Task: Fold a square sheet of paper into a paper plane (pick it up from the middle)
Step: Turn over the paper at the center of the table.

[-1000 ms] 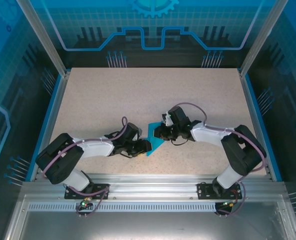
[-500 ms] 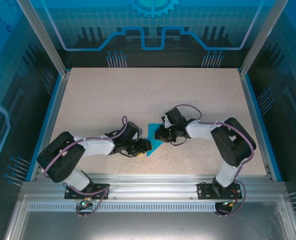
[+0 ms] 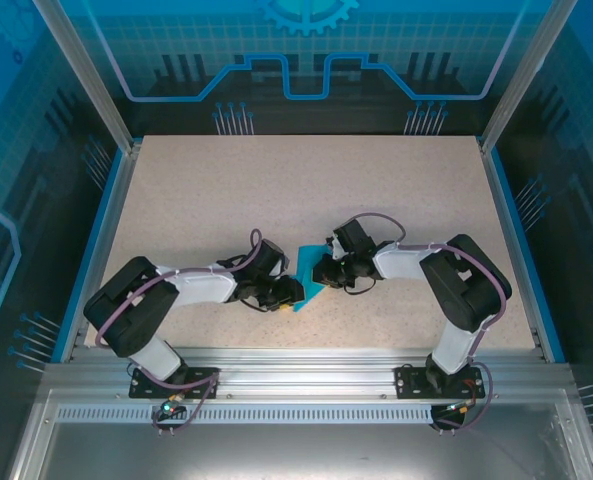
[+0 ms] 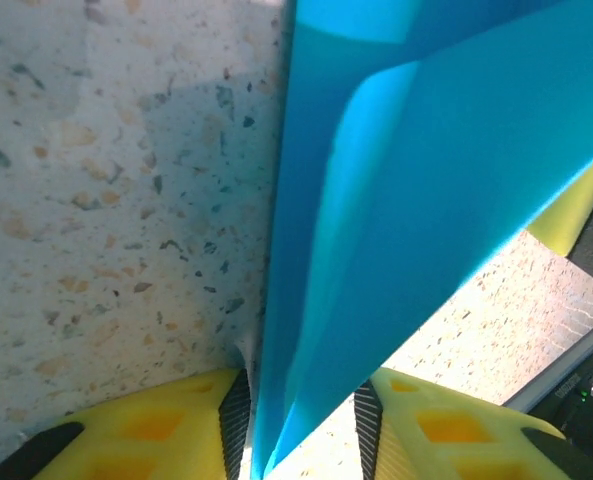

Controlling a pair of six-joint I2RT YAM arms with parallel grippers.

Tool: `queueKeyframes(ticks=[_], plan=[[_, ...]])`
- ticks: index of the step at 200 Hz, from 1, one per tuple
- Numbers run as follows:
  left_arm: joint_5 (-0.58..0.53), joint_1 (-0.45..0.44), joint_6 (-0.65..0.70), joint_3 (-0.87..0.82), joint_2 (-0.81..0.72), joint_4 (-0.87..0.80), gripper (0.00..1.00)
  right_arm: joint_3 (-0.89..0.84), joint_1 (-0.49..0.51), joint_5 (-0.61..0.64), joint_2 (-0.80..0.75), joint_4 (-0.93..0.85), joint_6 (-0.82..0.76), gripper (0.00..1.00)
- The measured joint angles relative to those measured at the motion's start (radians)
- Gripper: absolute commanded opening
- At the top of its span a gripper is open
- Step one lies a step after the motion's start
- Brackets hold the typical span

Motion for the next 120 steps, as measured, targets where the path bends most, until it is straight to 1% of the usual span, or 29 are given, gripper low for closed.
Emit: queueKeyframes(ticks=[33, 56, 106, 120], plan=[[0.003, -0.018, 0.011, 0.011, 0.019, 0.023, 0.27, -0.005, 0.000, -0.003, 0.000, 0.013, 0.000, 0.14], [0.008, -0.034, 0.019, 0.014, 0.021, 0.045, 0.25, -0.008, 0.000, -0.003, 0.000, 0.017, 0.001, 0.14], [0.003, -0.035, 0.021, 0.021, 0.021, 0.044, 0.16, -0.011, 0.000, -0.004, 0.000, 0.024, 0.004, 0.15], [-0.006, -0.035, 0.021, 0.021, 0.019, 0.036, 0.16, -0.011, 0.000, -0.005, -0.001, 0.024, 0.004, 0.16]])
